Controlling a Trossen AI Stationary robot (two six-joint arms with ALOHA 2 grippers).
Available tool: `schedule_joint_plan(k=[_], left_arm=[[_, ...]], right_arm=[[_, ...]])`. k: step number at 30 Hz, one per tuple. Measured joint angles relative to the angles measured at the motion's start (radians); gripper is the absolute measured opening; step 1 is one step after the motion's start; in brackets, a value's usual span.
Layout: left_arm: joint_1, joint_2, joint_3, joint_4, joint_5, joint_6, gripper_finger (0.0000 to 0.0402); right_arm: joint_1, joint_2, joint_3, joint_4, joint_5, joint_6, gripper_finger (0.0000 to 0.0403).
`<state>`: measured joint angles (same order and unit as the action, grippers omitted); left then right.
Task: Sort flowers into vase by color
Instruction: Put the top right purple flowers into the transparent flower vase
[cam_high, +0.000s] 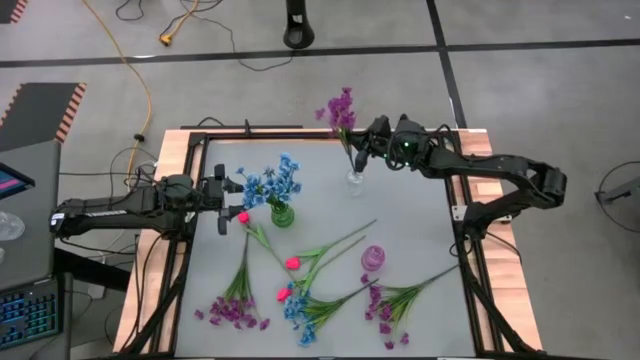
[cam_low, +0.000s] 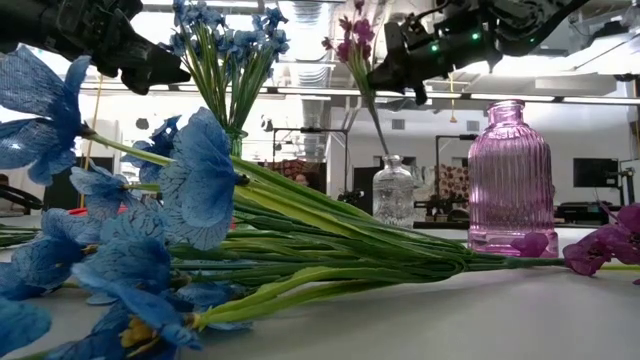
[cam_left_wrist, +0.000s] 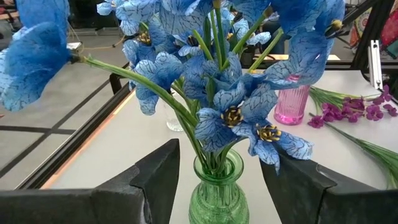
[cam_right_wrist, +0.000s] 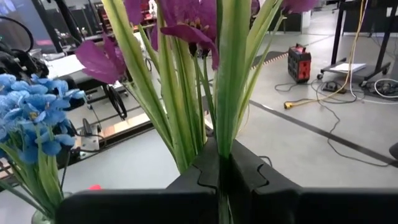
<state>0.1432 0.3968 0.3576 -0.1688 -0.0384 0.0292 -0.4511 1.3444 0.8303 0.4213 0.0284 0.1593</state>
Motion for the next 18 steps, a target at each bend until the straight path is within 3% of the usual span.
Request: schedule_joint_plan(k=[18], left_arm=[[0.0, 0.0, 0.0, -0.001, 0.0, 0.003, 0.0209]], right_arm=[[0.0, -0.049, 0.0, -0.155, -0.003, -0.003, 0.0045]])
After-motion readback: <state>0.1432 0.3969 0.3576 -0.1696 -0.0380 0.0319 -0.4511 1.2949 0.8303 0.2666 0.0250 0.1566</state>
